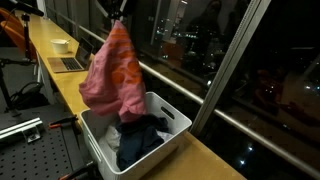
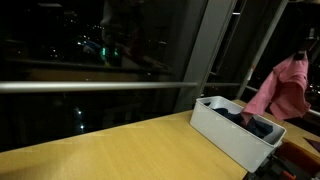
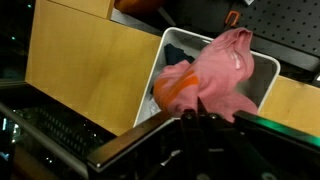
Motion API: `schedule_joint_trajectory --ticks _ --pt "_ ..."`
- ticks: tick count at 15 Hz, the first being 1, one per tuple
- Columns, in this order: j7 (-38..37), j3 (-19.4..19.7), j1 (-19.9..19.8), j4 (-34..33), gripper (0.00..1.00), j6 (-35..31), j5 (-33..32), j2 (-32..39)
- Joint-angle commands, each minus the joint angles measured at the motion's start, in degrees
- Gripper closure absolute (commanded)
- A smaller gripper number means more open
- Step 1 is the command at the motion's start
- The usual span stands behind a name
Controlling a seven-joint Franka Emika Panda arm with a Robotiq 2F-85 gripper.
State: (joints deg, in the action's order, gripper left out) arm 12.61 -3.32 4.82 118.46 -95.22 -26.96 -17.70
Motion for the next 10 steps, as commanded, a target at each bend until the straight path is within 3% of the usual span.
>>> schedule_joint_trajectory --ticks 1,3,5,10 --pt "1.2 1.3 -1.2 -1.2 0.99 -4.3 -0.6 3.3" --pt "1.9 2.0 -1.7 -1.1 0.99 -6.9 -0.3 5.4" --pt "2.8 2.5 -2.4 -0.8 0.7 -8.8 0.0 7.2" --pt "3.6 2.6 -3.0 0.2 0.36 -10.3 0.1 8.9"
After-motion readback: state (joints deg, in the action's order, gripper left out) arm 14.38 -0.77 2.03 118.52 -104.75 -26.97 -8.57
